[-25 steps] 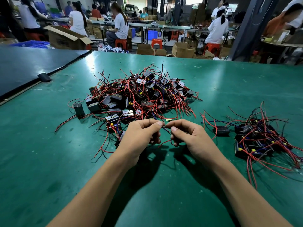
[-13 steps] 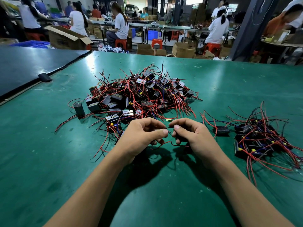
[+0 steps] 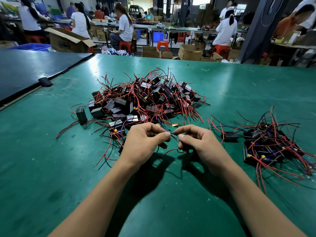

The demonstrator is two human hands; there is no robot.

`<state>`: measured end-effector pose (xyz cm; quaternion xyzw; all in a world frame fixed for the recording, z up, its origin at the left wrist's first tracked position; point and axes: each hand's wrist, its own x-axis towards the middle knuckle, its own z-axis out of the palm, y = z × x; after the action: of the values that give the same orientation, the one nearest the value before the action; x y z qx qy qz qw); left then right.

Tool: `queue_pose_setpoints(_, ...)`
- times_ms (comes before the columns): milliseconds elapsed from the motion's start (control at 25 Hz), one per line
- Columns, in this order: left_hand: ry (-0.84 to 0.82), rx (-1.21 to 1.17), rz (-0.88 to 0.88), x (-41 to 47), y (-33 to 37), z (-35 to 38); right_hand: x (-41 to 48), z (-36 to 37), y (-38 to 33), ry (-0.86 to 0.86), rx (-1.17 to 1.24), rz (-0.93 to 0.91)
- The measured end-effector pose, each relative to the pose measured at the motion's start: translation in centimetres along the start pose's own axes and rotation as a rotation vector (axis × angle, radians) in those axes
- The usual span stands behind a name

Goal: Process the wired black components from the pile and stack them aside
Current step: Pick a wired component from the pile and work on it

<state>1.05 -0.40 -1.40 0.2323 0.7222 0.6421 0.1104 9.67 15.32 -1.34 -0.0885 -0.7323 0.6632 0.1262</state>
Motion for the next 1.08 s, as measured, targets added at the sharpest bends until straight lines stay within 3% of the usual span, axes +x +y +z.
queue_pose_setpoints(240, -0.007, 0.099, -0.012, 0.1, 0.0, -0.3, 0.0, 0.7, 0.4, 0.072, -0.236, -0.093)
queue_pose_setpoints(440, 0.018, 0.176, -0.100, 0.7, 0.4, -1.7, 0.5, 0.9, 0.4, 0.153, -0.036, -0.041)
queue_pose_setpoints(640, -0.009, 0.106, -0.048, 0.4, 0.8, -1.6, 0.7, 0.4, 0.4, 0.152, 0.095, 0.012)
queue_pose_setpoints(840, -0.088, 0.130, -0.020, -0.1, 0.5, 0.0, 0.6, 0.5, 0.8, 0.144, -0.008, -0.004)
queue_pose_setpoints(1080, -0.038, 0.104, 0.038, 0.0, -0.1, 0.2, 0.5, 0.7, 0.9, 0.147, -0.161, -0.061)
